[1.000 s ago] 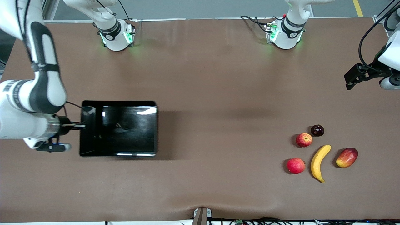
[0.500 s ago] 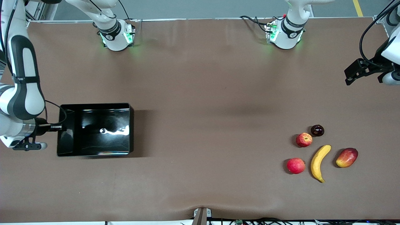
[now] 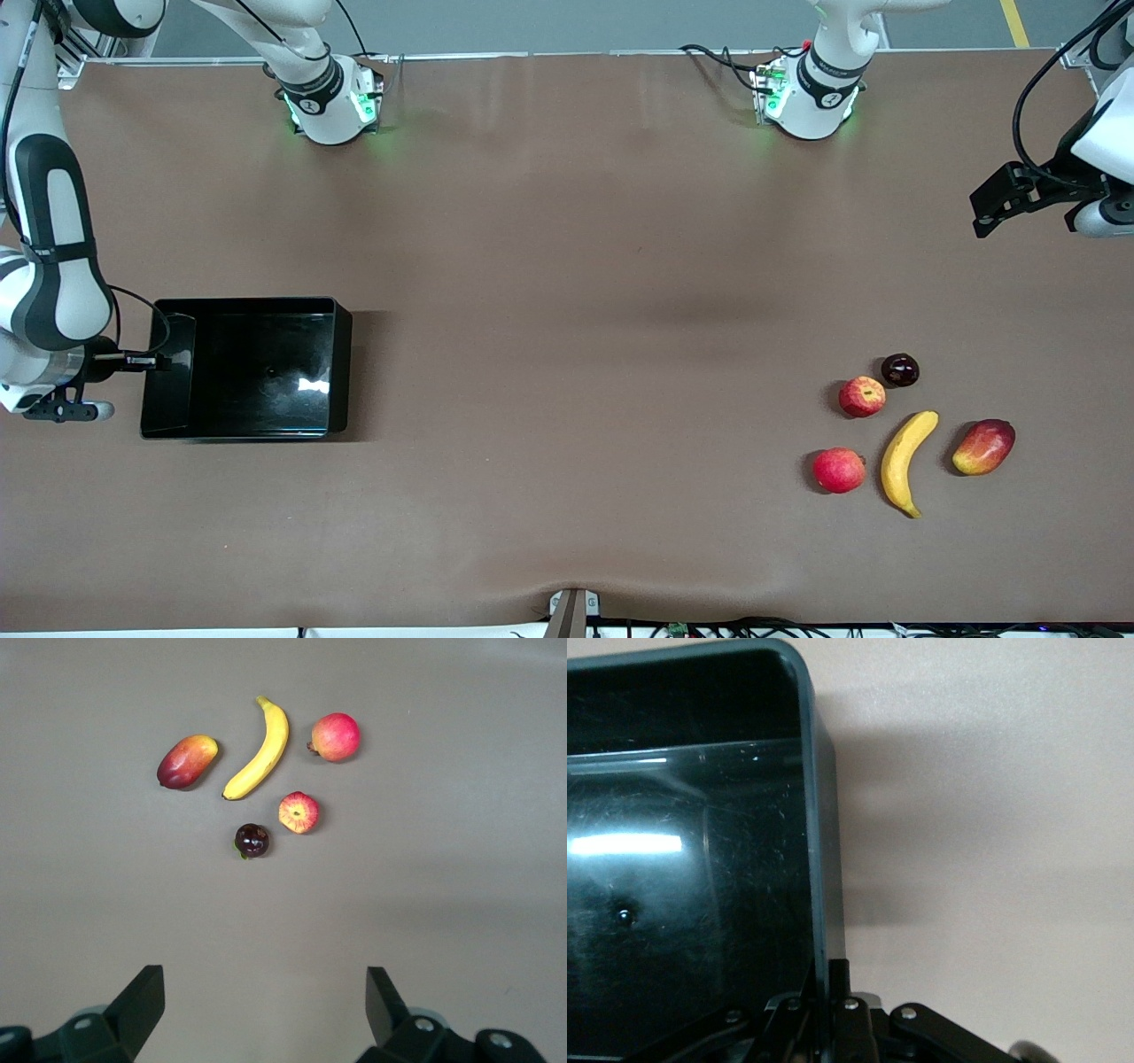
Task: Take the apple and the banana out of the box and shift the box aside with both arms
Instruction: 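Drag the black box across the table toward the right arm's base, then open the right gripper and draw it back from the box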
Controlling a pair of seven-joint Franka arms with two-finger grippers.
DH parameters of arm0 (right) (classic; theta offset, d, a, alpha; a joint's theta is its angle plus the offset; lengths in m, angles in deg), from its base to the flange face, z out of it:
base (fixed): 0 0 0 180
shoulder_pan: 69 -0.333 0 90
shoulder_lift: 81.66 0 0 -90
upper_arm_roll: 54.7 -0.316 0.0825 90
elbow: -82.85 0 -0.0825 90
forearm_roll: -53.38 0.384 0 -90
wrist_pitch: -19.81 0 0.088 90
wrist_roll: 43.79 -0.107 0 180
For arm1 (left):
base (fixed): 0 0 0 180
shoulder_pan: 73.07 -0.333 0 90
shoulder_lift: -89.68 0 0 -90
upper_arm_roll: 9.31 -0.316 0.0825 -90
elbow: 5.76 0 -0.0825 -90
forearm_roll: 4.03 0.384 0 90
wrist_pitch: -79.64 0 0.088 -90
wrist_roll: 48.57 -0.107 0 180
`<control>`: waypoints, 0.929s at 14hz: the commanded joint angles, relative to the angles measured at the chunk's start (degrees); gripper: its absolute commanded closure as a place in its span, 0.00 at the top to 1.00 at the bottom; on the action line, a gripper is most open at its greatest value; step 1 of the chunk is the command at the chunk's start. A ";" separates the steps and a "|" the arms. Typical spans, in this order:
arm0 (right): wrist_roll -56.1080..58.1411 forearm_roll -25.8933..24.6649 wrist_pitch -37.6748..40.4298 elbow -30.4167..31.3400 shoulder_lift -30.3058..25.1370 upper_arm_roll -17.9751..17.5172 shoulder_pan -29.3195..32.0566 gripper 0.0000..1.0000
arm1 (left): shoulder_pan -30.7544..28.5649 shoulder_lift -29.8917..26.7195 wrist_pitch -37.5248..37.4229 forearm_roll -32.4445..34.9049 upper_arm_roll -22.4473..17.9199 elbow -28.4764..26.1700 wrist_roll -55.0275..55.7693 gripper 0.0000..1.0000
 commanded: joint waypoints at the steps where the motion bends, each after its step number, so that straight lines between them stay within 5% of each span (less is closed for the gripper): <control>1: 2.05 0.15 -0.54 0.99 -0.21 -1.39 1.96 0.00 | 0.36 -1.81 -0.08 -1.11 -0.37 -1.58 -0.15 1.00; 2: 2.05 0.15 -0.54 0.90 0.23 -1.39 1.96 0.44 | 0.28 -1.90 -0.17 -1.19 -0.37 -1.76 -0.16 1.00; 3: 2.05 0.15 -0.36 0.90 0.23 -1.39 1.96 0.99 | 0.28 -2.16 -0.17 -1.63 -0.37 -1.93 -0.16 1.00; 8: 1.96 0.33 4.99 -4.79 -0.91 -3.49 1.00 1.00 | 0.45 -2.07 -0.17 -1.90 -0.37 -1.94 0.11 1.00; 13: 2.05 -0.02 16.08 -22.10 -0.65 -7.54 -1.28 1.00 | 0.36 -2.07 -0.17 -1.90 0.42 -1.94 0.46 1.00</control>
